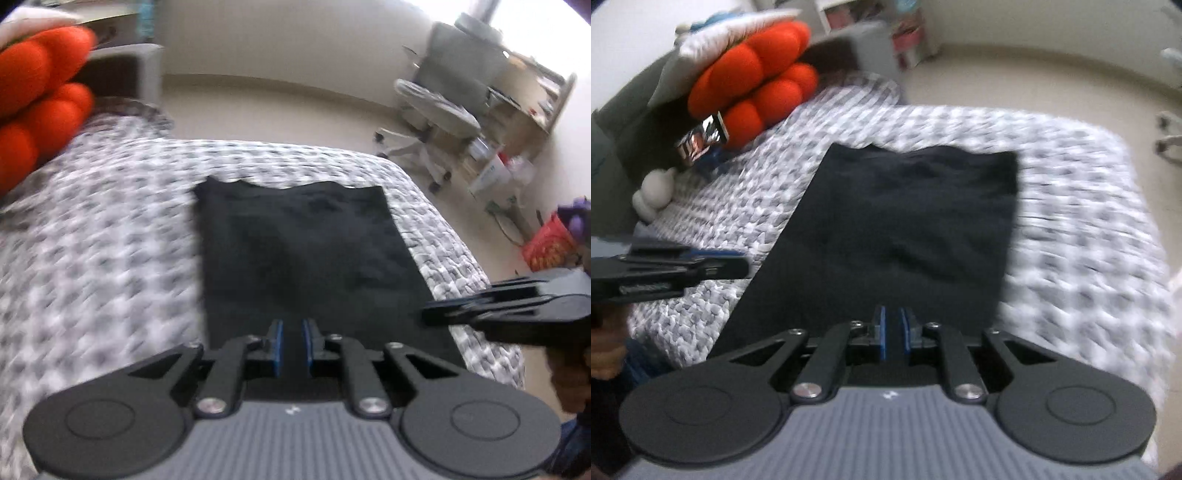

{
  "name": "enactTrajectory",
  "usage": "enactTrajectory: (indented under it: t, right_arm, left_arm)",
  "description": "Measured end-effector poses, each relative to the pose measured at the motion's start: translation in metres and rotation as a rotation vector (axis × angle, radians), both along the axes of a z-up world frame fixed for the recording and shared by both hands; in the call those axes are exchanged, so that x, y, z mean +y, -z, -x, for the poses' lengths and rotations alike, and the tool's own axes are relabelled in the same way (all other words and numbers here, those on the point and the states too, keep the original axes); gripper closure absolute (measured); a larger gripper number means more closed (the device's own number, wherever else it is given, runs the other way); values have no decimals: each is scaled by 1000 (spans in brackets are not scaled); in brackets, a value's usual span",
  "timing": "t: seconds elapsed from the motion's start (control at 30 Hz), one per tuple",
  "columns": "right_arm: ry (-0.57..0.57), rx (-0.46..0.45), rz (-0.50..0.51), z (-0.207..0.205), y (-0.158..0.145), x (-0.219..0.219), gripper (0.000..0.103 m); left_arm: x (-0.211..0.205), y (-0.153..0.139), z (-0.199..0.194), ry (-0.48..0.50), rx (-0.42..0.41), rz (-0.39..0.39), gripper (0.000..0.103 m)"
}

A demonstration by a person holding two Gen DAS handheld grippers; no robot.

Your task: Fold clothes

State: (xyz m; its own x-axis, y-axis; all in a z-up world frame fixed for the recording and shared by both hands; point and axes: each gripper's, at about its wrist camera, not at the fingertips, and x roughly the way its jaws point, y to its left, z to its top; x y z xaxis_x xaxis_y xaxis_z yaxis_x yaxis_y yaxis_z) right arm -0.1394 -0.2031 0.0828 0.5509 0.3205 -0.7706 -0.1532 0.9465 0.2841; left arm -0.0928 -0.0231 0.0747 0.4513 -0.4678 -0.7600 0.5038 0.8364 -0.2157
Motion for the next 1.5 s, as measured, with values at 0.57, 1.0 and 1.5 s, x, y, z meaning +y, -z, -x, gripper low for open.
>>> enactTrajectory:
  t: [0.57, 1.0, 1.5]
  right_arm:
    - [-29, 25, 51, -59, 33, 31, 90]
    - [6, 26, 34, -56, 32, 24, 95]
    - [49, 41, 35, -53, 31, 12, 102]
  left_arm:
    - [-38, 42, -41, 12, -62, -102, 90]
    - [-42, 42, -37, 14, -103, -148, 85]
    - [-39, 42, -38, -23, -126, -194, 80]
